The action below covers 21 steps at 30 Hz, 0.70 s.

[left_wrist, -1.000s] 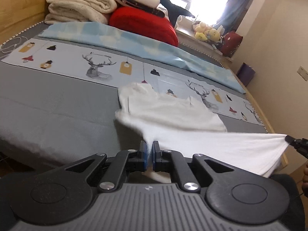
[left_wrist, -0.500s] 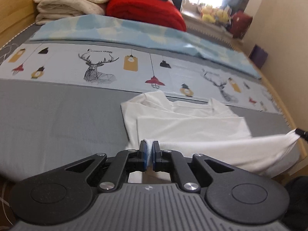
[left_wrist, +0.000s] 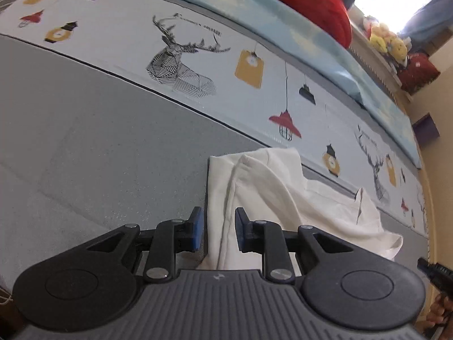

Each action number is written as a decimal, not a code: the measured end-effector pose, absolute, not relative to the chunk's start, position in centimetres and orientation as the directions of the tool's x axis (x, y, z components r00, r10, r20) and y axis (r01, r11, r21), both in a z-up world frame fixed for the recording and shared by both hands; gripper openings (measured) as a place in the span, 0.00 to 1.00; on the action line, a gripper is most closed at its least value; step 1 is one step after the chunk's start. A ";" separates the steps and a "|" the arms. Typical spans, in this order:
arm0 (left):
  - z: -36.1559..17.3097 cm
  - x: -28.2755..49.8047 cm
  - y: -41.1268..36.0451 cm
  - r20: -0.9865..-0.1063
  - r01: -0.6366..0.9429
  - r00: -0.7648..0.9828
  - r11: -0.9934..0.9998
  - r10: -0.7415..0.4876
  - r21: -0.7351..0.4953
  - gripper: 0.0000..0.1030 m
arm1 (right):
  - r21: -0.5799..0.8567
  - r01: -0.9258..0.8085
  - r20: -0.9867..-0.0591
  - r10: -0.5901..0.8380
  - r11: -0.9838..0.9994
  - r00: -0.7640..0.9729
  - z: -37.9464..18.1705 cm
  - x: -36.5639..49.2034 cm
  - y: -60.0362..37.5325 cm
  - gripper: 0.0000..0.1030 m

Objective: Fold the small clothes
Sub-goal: 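Lift the hem with both grippers and fold it toward the collar, then lay the folded hem on the shirt and open both grippers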

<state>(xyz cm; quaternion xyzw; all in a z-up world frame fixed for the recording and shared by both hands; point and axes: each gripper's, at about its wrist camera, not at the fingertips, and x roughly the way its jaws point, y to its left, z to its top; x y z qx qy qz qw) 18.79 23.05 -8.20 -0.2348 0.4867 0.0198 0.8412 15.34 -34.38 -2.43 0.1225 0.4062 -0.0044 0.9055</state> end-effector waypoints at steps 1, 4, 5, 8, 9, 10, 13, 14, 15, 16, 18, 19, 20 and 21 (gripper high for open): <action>-8.5 19.2 22.7 -0.835 -0.250 0.519 0.901 -0.183 -0.353 0.27 | 0.241 0.096 -0.730 0.115 0.966 0.674 -2.7 15.5 -34.5 0.18; -9.8 20.5 21.7 -0.851 -0.216 0.497 0.925 -0.171 -0.312 0.29 | 0.233 0.038 -0.762 0.159 0.972 0.628 -4.3 16.3 -34.2 0.21; -10.3 20.6 21.3 -0.854 -0.210 0.492 0.929 -0.170 -0.306 0.30 | 0.227 0.031 -0.781 0.164 0.973 0.602 -5.1 16.5 -34.1 0.21; -11.3 21.5 20.1 -0.868 -0.196 0.467 0.938 -0.166 -0.285 0.30 | 0.220 -0.002 -0.804 0.182 0.975 0.566 -6.6 17.1 -33.5 0.21; -11.2 21.8 19.8 -0.860 -0.182 0.481 0.940 -0.170 -0.288 0.35 | 0.209 -0.019 -0.807 0.183 0.978 0.562 -6.9 17.3 -33.1 0.21; -11.2 22.0 19.6 -0.856 -0.173 0.491 0.944 -0.164 -0.280 0.39 | 0.203 -0.037 -0.806 0.188 0.979 0.561 -7.0 17.6 -32.8 0.21; -11.8 23.5 19.4 -0.863 -0.182 0.492 0.956 -0.115 -0.231 0.42 | 0.199 -0.073 -0.793 0.204 0.977 0.574 -7.0 18.5 -31.7 0.24; -11.9 23.9 19.4 -0.863 -0.187 0.491 0.954 -0.116 -0.235 0.42 | 0.193 -0.084 -0.794 0.206 0.978 0.572 -7.1 18.9 -31.3 0.24; -12.1 24.4 19.5 -0.862 -0.190 0.491 0.951 -0.124 -0.245 0.42 | 0.175 -0.095 -0.800 0.197 0.980 0.567 -7.4 19.3 -30.9 0.24; -12.2 24.7 19.4 -0.862 -0.189 0.490 0.949 -0.131 -0.252 0.42 | 0.148 -0.102 -0.806 0.179 0.984 0.564 -7.7 19.7 -30.4 0.25; -12.4 25.5 19.2 -0.860 -0.188 0.493 0.949 -0.133 -0.255 0.42 | 0.127 -0.103 -0.810 0.164 0.986 0.563 -8.0 20.5 -29.8 0.25; -12.5 25.9 19.0 -0.859 -0.187 0.494 0.948 -0.135 -0.256 0.42 | 0.133 -0.103 -0.808 0.168 0.986 0.565 -8.1 20.9 -29.6 0.25; -12.6 26.1 18.9 -0.858 -0.186 0.494 0.948 -0.138 -0.260 0.42 | 0.136 -0.101 -0.804 0.170 0.985 0.570 -8.1 21.3 -29.2 0.25; -12.7 26.5 18.7 -0.858 -0.185 0.493 0.947 -0.140 -0.261 0.42 | 0.133 -0.098 -0.801 0.165 0.986 0.576 -8.1 21.6 -28.9 0.25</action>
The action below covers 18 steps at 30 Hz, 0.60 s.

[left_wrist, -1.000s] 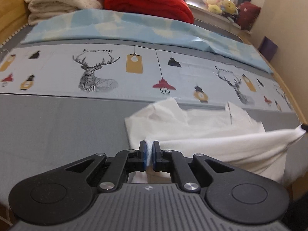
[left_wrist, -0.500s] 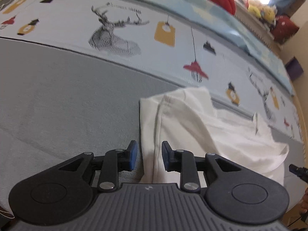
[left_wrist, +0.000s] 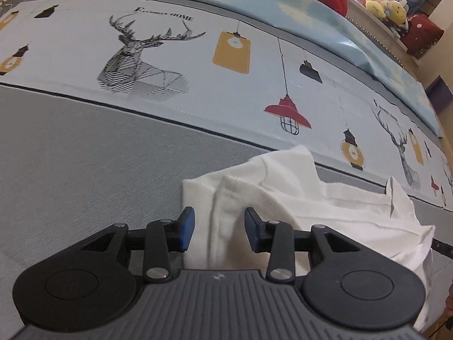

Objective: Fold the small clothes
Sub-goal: 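Lay the folded hem on the shirt and open both grippers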

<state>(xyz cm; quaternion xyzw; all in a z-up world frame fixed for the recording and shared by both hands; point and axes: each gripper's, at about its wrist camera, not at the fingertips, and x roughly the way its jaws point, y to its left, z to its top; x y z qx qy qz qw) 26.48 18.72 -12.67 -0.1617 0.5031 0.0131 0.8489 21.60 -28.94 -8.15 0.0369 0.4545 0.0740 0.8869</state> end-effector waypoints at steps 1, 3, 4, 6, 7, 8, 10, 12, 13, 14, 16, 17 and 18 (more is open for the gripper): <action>-12.7 26.8 18.5 -0.858 -0.183 0.495 0.949 -0.138 -0.258 0.41 | 0.129 -0.093 -0.797 0.159 0.987 0.582 -8.2 22.0 -28.7 0.25; -12.8 27.3 18.0 -0.857 -0.166 0.498 0.955 -0.134 -0.245 0.38 | 0.128 -0.078 -0.795 0.149 0.989 0.588 -8.4 22.6 -28.2 0.25; -12.8 27.5 17.7 -0.857 -0.149 0.497 0.960 -0.134 -0.237 0.31 | 0.123 -0.071 -0.795 0.141 0.990 0.590 -8.5 22.8 -28.0 0.24; -12.6 27.9 17.4 -0.857 -0.122 0.501 0.971 -0.121 -0.208 0.06 | 0.101 -0.059 -0.787 0.116 0.993 0.606 -8.4 23.3 -27.5 0.18; -12.1 27.9 17.5 -0.845 -0.129 0.525 0.972 -0.101 -0.196 0.06 | 0.095 -0.057 -0.776 0.110 0.994 0.622 -8.2 23.4 -27.3 0.10; -11.3 27.8 17.9 -0.821 -0.148 0.564 0.969 -0.083 -0.200 0.05 | 0.097 -0.056 -0.764 0.111 0.994 0.636 -8.0 23.5 -27.2 0.09; -9.9 27.6 19.0 -0.767 -0.189 0.637 0.951 -0.072 -0.245 0.05 | 0.105 -0.025 -0.703 0.092 0.994 0.705 -6.7 23.3 -27.3 0.08; -9.3 27.5 19.4 -0.740 -0.226 0.672 0.946 -0.021 -0.232 0.05 | 0.155 -0.004 -0.618 0.100 0.988 0.780 -5.1 22.9 -27.6 0.08; -9.3 27.7 19.4 -0.736 -0.236 0.677 0.945 -0.009 -0.229 0.06 | 0.167 0.001 -0.579 0.098 0.986 0.810 -4.4 22.8 -27.6 0.08; -9.4 27.9 19.4 -0.737 -0.242 0.676 0.941 -0.011 -0.236 0.10 | 0.175 0.005 -0.554 0.094 0.985 0.827 -4.0 22.8 -27.6 0.09; -9.7 28.4 19.4 -0.764 -0.272 0.645 0.935 0.000 -0.229 0.19 | 0.186 0.033 -0.560 0.078 0.982 0.825 -4.1 23.3 -27.4 0.14; -9.8 28.4 19.6 -0.774 -0.280 0.633 0.934 0.006 -0.222 0.25 | 0.173 0.062 -0.582 0.051 0.983 0.812 -4.5 23.7 -27.1 0.21; -9.7 28.1 19.8 -0.775 -0.286 0.632 0.931 0.007 -0.225 0.25 | 0.152 0.087 -0.607 0.023 0.984 0.794 -4.7 24.0 -27.0 0.24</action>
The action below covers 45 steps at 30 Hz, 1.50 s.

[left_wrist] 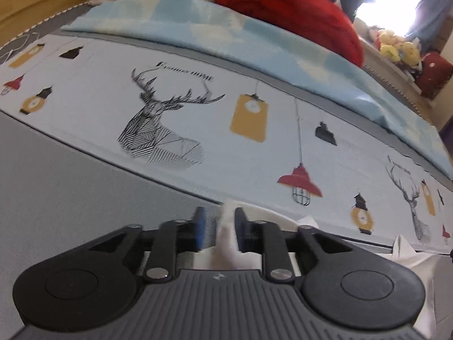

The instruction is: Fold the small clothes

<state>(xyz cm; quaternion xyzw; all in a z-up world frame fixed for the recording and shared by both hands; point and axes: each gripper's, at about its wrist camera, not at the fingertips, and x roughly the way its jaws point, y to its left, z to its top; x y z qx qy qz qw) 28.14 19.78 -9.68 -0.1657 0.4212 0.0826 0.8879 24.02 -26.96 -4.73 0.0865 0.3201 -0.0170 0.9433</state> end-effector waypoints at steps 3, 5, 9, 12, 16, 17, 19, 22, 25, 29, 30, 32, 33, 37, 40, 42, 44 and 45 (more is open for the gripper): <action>-9.6 27.3 21.0 -0.788 -0.285 0.613 0.915 -0.056 -0.287 0.25 | 0.167 0.085 -0.643 0.043 0.982 0.765 -5.0 24.1 -27.0 0.26; -10.1 26.7 21.4 -0.810 -0.259 0.568 0.904 -0.142 -0.340 0.25 | 0.155 0.058 -0.669 0.061 0.986 0.741 -5.0 23.5 -27.0 0.26; -11.1 25.0 20.7 -0.864 -0.165 0.461 0.937 -0.202 -0.307 0.29 | 0.134 -0.012 -0.738 0.108 0.991 0.667 -5.5 21.8 -27.4 0.27; -12.1 23.2 19.4 -0.903 -0.061 0.373 0.966 -0.212 -0.252 0.30 | 0.118 -0.066 -0.802 0.134 0.991 0.582 -6.2 20.0 -28.0 0.28; -14.3 20.1 17.9 -0.958 0.068 0.233 0.986 -0.166 -0.155 0.30 | 0.078 -0.139 -0.886 0.133 0.987 0.444 -7.9 17.2 -28.3 0.31; -14.5 19.3 17.5 -0.963 0.099 0.227 0.987 -0.144 -0.125 0.31 | 0.066 -0.151 -0.897 0.125 0.986 0.425 -8.2 16.5 -28.4 0.35; -14.6 17.8 17.2 -0.966 0.141 0.230 0.986 -0.115 -0.084 0.32 | 0.056 -0.166 -0.903 0.121 0.984 0.412 -8.2 15.1 -28.5 0.37; -14.9 15.9 17.6 -0.968 0.128 0.222 0.988 -0.114 -0.087 0.30 | 0.057 -0.171 -0.922 0.118 0.984 0.368 -8.4 13.6 -29.1 0.36; -14.3 14.6 17.5 -0.957 0.142 0.255 0.984 -0.139 -0.105 0.06 | 0.023 -0.188 -0.935 0.088 0.982 0.343 -8.8 12.2 -29.5 0.20; -12.8 13.5 17.2 -0.939 0.120 0.323 0.989 -0.118 -0.083 0.04 | 0.043 -0.214 -0.913 0.125 0.976 0.387 -7.8 10.9 -29.8 0.00; -12.2 13.3 17.4 -0.930 0.101 0.346 0.990 -0.125 -0.095 0.04 | 0.056 -0.197 -0.907 0.132 0.979 0.399 -7.6 10.6 -30.1 0.00; -11.8 13.1 18.2 -0.928 0.056 0.349 0.991 -0.132 -0.120 0.04 | 0.085 -0.162 -0.892 0.147 0.983 0.427 -6.9 10.0 -30.5 0.00; -12.1 12.9 18.5 -0.935 0.041 0.332 0.992 -0.127 -0.120 0.04 | 0.095 -0.154 -0.883 0.154 0.984 0.443 -6.4 9.8 -30.6 0.00; -12.7 13.1 18.3 -0.948 0.065 0.295 0.992 -0.120 -0.106 0.04 | 0.046 -0.168 -0.893 0.116 0.985 0.434 -7.0 9.5 -30.5 0.00; -12.5 13.1 18.8 -0.940 0.064 0.311 0.990 -0.139 -0.125 0.07 | -0.040 -0.178 -0.917 0.035 0.983 0.398 -8.3 9.3 -30.6 0.00; -12.3 13.4 19.6 -0.933 0.024 0.333 0.991 -0.133 -0.133 0.21 | -0.062 -0.188 -0.913 0.020 0.980 0.407 -8.6 9.2 -31.0 0.00; -12.1 13.7 20.3 -0.924 -0.031 0.354 0.985 -0.147 -0.169 0.38 | -0.063 -0.178 -0.887 0.026 0.982 0.460 -7.8 9.0 -31.6 0.00; -12.0 13.9 20.7 -0.918 -0.060 0.365 0.980 -0.157 -0.192 0.43 | -0.058 -0.166 -0.872 0.032 0.984 0.489 -7.2 9.0 -32.0 0.00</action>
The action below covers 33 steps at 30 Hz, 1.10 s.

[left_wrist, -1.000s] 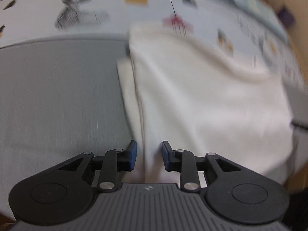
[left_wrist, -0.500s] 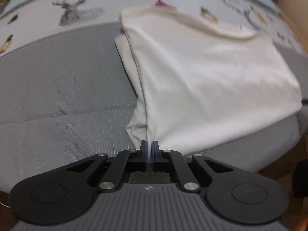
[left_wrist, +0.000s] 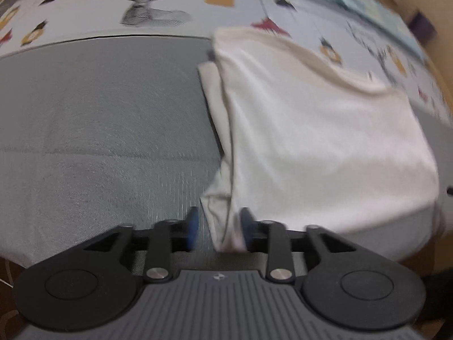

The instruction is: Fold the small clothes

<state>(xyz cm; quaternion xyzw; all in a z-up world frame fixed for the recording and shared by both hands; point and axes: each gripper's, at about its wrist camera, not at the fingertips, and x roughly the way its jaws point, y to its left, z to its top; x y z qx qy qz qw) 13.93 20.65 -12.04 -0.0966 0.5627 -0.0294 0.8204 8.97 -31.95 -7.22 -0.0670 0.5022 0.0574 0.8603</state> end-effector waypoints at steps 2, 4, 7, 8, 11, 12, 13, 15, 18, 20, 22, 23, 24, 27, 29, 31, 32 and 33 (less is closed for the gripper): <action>-11.7 14.6 21.1 -0.907 -0.100 0.384 0.968 -0.176 -0.230 0.47 | -0.046 -0.133 -0.814 0.040 0.990 0.580 -5.3 8.8 -32.8 0.07; -11.3 15.2 21.1 -0.895 -0.128 0.401 0.955 -0.195 -0.266 0.52 | -0.030 -0.120 -0.748 0.057 0.992 0.661 -3.2 8.6 -33.4 0.19; -11.4 16.7 20.7 -0.886 -0.154 0.415 0.943 -0.209 -0.295 0.57 | -0.018 -0.108 -0.627 0.073 0.994 0.775 0.0 7.6 -34.7 0.37; -11.5 17.2 20.5 -0.889 -0.158 0.411 0.945 -0.202 -0.288 0.57 | -0.007 -0.095 -0.603 0.072 0.995 0.795 0.7 7.3 -35.4 0.42; -12.2 18.5 20.2 -0.903 -0.182 0.393 0.948 -0.172 -0.260 0.57 | 0.211 0.031 -0.581 0.100 0.977 0.808 1.2 7.3 -38.4 0.42; -12.4 18.9 20.0 -0.907 -0.193 0.386 0.946 -0.169 -0.258 0.57 | 0.291 0.060 -0.575 0.124 0.955 0.809 1.2 7.3 -39.3 0.42; -12.7 19.3 20.0 -0.909 -0.200 0.381 0.945 -0.170 -0.261 0.57 | 0.334 0.077 -0.570 0.136 0.940 0.811 1.1 7.4 -39.8 0.42; -13.1 19.8 19.8 -0.914 -0.206 0.371 0.945 -0.163 -0.252 0.57 | 0.304 0.092 -0.564 0.101 0.948 0.819 1.0 7.5 -39.6 0.42; -13.6 20.5 19.7 -0.919 -0.200 0.363 0.950 -0.157 -0.241 0.57 | 0.202 0.058 -0.570 0.070 0.978 0.818 0.6 7.9 -37.9 0.42; -13.9 20.9 19.6 -0.918 -0.198 0.361 0.949 -0.162 -0.245 0.58 | 0.145 0.020 -0.577 0.068 0.989 0.814 0.2 8.1 -36.6 0.42; -14.6 21.4 19.6 -0.922 -0.204 0.351 0.947 -0.165 -0.247 0.59 | 0.121 -0.010 -0.589 0.080 0.993 0.804 -0.1 8.3 -35.7 0.42; -14.9 21.5 19.7 -0.924 -0.210 0.345 0.946 -0.166 -0.248 0.59 | 0.116 -0.014 -0.590 0.080 0.993 0.803 0.0 8.2 -35.4 0.42; -15.3 21.6 19.7 -0.924 -0.217 0.342 0.943 -0.168 -0.252 0.59 | 0.115 -0.012 -0.591 0.078 0.993 0.803 0.0 8.2 -35.3 0.42; -15.4 21.8 19.0 -0.918 -0.187 0.359 0.951 -0.167 -0.246 0.52 | 0.116 0.011 -0.594 0.061 0.993 0.802 0.2 8.1 -35.2 0.42; -15.5 21.6 18.4 -0.909 -0.153 0.374 0.955 -0.184 -0.255 0.34 | 0.113 0.029 -0.582 0.042 0.993 0.812 0.6 7.9 -35.6 0.42; -15.5 21.6 18.2 -0.902 -0.137 0.382 0.953 -0.200 -0.269 0.26 | 0.124 0.051 -0.568 0.029 0.991 0.823 1.0 7.7 -36.3 0.42; -15.4 21.5 18.1 -0.901 -0.127 0.384 0.955 -0.202 -0.268 0.23 | 0.135 0.067 -0.564 0.021 0.989 0.825 1.3 7.7 -36.9 0.42; -15.3 21.5 18.1 -0.901 -0.121 0.384 0.956 -0.202 -0.266 0.17 | 0.151 0.091 -0.561 0.009 0.984 0.828 1.5 7.6 -37.5 0.42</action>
